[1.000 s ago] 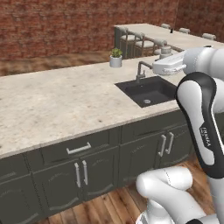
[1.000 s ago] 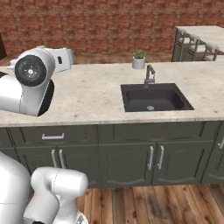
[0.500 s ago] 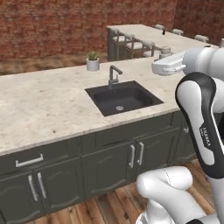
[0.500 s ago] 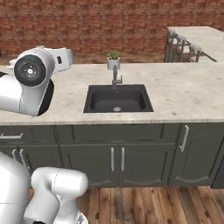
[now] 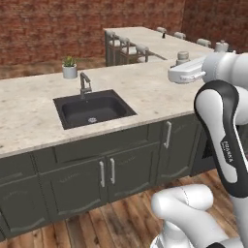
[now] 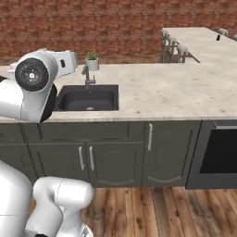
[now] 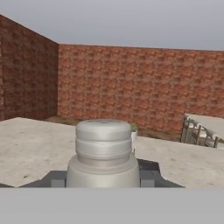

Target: The dining table condiment station is running low on shaker. Refill the condiment station by opening the cabinet and taking the shaker from the cabinet and placing it on the dining table.

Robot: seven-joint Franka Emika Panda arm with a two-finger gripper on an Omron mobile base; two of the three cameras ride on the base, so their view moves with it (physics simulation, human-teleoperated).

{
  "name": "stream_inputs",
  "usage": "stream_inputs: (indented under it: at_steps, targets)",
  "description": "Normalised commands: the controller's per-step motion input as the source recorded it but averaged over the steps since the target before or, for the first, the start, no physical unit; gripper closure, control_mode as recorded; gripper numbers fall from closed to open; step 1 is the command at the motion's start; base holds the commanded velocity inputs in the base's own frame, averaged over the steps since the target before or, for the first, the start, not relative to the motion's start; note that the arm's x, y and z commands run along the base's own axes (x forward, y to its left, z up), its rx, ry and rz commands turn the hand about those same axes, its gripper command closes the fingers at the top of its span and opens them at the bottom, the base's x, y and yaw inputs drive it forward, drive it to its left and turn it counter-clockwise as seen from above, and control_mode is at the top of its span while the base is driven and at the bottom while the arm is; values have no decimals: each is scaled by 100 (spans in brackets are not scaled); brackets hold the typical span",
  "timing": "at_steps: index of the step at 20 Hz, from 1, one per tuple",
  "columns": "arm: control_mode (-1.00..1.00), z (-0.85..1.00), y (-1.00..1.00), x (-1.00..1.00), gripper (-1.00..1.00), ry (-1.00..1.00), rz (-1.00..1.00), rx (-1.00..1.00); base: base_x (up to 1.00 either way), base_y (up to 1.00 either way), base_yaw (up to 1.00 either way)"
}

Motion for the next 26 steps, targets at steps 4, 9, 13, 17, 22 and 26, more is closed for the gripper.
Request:
stream_inputs:
  at_steps: [4, 9, 13, 17, 22, 26]
  targets:
    - [100, 0, 0, 0, 100, 0, 0, 0, -28, -100, 1]
    - [100, 0, 0, 0, 100, 0, 0, 0, -3, -100, 4]
    - [100, 0, 0, 0, 100, 0, 0, 0, 0, -100, 3]
    - [100, 0, 0, 0, 100, 0, 0, 0, 3, -100, 0]
    - [100, 0, 0, 0, 100, 0, 0, 0, 10, -100, 0]
    - [100, 0, 0, 0, 100, 0, 0, 0, 34, -100, 2]
